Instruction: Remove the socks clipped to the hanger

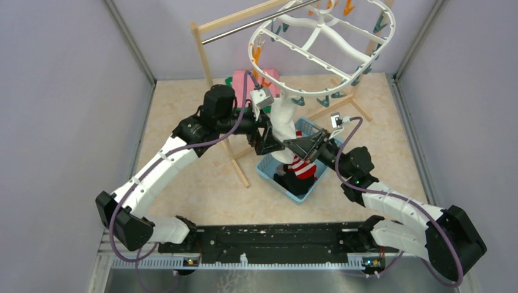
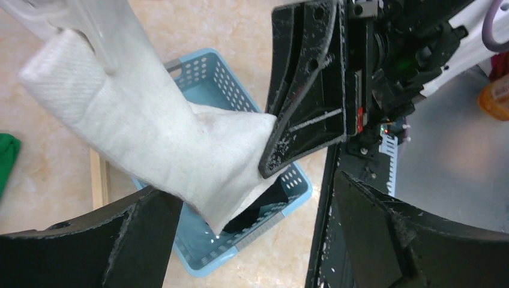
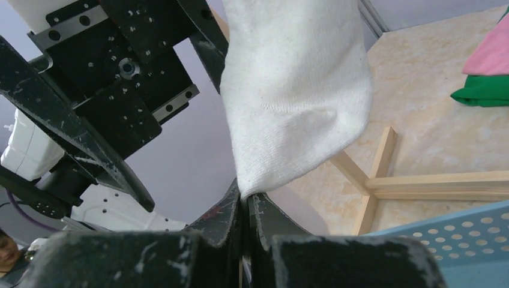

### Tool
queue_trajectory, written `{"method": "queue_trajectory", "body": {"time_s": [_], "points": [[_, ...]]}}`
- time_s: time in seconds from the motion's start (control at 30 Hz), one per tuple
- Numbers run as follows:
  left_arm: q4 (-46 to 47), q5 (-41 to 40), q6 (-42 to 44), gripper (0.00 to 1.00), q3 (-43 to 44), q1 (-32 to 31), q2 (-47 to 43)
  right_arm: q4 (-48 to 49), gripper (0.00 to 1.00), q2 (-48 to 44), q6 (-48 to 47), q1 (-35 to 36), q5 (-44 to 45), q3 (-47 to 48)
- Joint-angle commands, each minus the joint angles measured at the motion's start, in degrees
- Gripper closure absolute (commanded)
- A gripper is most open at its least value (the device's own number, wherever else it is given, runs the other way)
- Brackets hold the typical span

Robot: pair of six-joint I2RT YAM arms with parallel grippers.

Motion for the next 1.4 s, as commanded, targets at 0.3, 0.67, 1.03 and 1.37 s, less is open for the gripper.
{"method": "queue_trajectory", "body": {"time_s": [0.3, 0.67, 1.03, 1.37], "points": [[14.0, -13.4, -5.7, 0.14, 8.6, 0.5, 1.8, 4.8, 1.00, 2.1, 0.5, 0.3, -1.7, 2.1], [16.5, -12.1, -8.1, 0.21, 12.8, 1.3, 6.5, 3.3, 1.00, 1.1, 0.7, 0.4, -3.3, 2.8], [17.8, -11.4, -13.3, 0.32, 14.2, 1.7, 8.1, 7.9, 1.00, 4.9, 4.6, 0.4, -6.6, 4.2], [17.9, -11.8, -17.6, 0.54, 15.0, 1.8, 8.8, 6.9, 1.00, 6.7, 4.5, 0.9, -7.0, 6.2]]}}
